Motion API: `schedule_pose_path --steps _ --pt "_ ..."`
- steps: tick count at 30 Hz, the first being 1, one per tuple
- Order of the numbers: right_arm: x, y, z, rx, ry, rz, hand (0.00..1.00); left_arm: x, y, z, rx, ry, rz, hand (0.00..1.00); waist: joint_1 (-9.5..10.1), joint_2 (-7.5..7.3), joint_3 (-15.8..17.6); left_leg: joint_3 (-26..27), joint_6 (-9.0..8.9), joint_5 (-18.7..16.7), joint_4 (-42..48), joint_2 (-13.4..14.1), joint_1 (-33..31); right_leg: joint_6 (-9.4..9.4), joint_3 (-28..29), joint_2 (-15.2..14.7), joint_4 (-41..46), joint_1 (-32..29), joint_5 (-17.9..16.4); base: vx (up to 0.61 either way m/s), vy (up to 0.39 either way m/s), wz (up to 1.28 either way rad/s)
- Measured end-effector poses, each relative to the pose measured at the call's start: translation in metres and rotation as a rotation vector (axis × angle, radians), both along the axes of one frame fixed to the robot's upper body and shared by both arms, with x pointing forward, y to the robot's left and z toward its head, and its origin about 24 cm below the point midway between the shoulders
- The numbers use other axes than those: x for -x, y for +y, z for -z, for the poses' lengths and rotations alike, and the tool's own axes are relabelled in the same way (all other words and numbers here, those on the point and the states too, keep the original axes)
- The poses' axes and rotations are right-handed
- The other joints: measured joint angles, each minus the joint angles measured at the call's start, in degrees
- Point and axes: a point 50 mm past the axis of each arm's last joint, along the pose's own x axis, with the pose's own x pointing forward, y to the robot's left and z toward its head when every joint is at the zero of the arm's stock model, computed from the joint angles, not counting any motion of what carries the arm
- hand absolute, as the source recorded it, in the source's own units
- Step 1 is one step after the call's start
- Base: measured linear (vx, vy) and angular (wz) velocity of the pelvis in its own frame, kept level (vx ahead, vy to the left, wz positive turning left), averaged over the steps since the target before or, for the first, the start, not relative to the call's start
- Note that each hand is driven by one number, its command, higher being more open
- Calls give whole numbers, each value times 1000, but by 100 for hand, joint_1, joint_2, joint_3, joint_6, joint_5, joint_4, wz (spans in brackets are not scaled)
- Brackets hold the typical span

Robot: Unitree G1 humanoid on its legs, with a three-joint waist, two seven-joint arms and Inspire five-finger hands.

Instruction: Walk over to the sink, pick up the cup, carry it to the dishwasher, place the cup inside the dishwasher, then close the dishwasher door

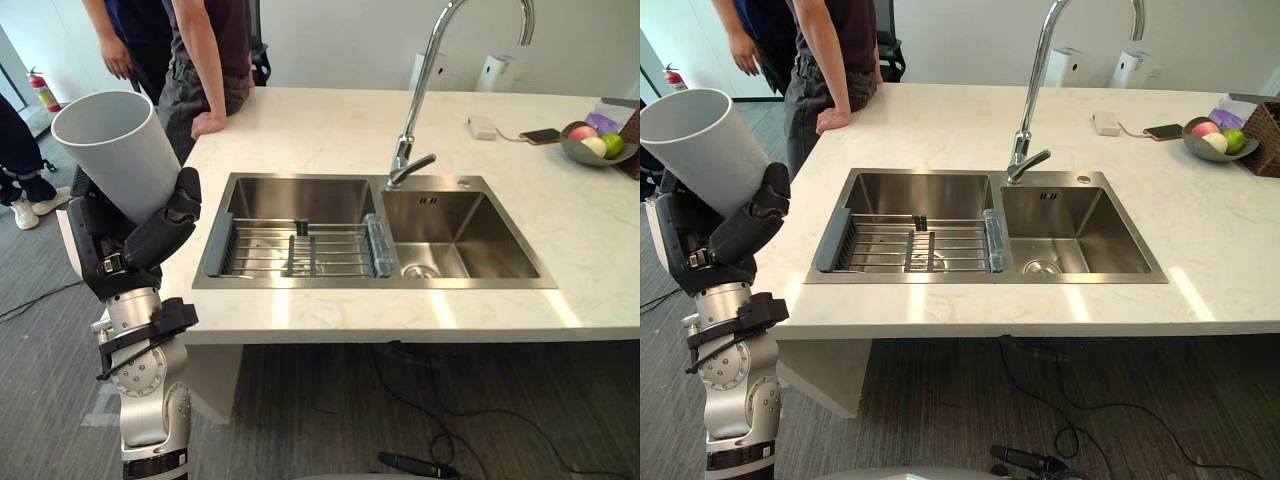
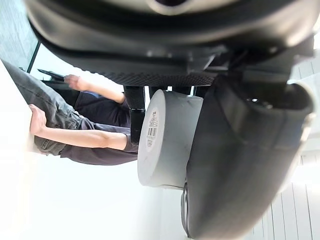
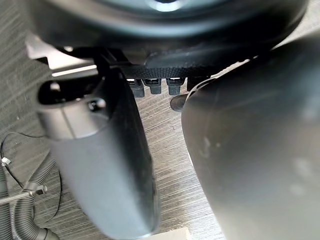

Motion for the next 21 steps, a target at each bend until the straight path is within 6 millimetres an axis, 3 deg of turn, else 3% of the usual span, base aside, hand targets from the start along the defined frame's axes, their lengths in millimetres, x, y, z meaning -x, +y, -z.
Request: schedule_pose_path --steps 4,7,8,10,11,12,13,14,15,17,18,19,20,21 --pt "-3 -1 -1 1 -31 -92 100 16 -2 14 30 53 -13 0 28 25 0 -457 8 1 139 -27 -181 22 -452 -71 7 126 -101 -32 -25 60" --pt "0 -4 -1 2 -18 -153 100 28 -3 23 41 107 -9 0 253 83 38 -1289 -40 160 256 -144 -430 51 -1309 -158 171 278 -327 -11 -55 153" --pt "3 -8 -1 1 -5 -182 100 30 -3 26 45 123 -11 0 377 122 65 -1624 -107 269 250 -180 -527 52 -1685 -210 318 316 -472 -57 -85 174" --pt "3 -13 -2 6 6 -217 100 35 -1 31 52 144 -25 0 559 203 115 -1798 -443 591 98 -292 -681 -49 -2069 -289 571 318 -738 -146 -64 185" --pt "5 -17 -2 9 19 -195 100 38 -1 31 60 143 -26 0 572 175 72 -1207 -387 519 -293 -207 -731 -56 -2582 -393 563 298 -801 -213 -25 216" --pt "4 -20 -1 16 31 -155 100 40 -2 27 50 127 -17 0 575 116 155 148 450 97 430 47 -1145 -55 -3164 -582 633 281 -820 -152 -8 225" --pt "2 -22 -2 27 34 -135 100 40 -3 26 44 117 -6 0 571 104 212 847 689 -98 1029 184 -1327 -47 -3400 -728 711 305 -843 -95 -5 215" --pt "5 -30 -3 56 45 -107 100 39 -5 26 45 103 22 0 559 43 273 2021 970 -333 1929 448 -1377 -40 -3859 -1010 822 379 -850 -39 26 207" --pt "9 -36 -4 76 46 -75 100 39 -10 23 49 73 53 0 492 75 230 2839 1057 -412 2486 716 -1190 -41 -4371 -1192 899 498 -850 -45 38 207" --pt "16 -45 -6 106 34 -27 100 39 -21 14 30 7 129 0 316 170 90 3397 988 -435 2683 1150 -928 -28 -5163 -1296 1023 648 -860 -7 92 220" --pt "18 -51 -8 126 33 -24 100 38 -29 8 20 -30 171 0 232 289 -5 3603 928 -76 2364 1322 -813 44 -5544 -1259 1209 679 -905 28 155 247" --pt "19 -58 -10 145 36 -9 100 35 -37 4 17 -63 220 0 202 413 -67 3534 548 77 1909 1221 -849 147 -5886 -1321 1440 692 -921 29 262 214" --pt "19 -58 -10 150 40 -6 100 32 -42 1 10 -80 252 0 203 456 -102 3619 553 69 1433 964 -794 163 -6150 -1462 1669 752 -900 -7 336 235" --pt "22 -57 -9 146 43 2 100 29 -47 0 18 -85 283 0 135 497 -111 3549 567 83 928 709 -692 7 -6452 -1865 2544 867 -1011 -25 353 216"
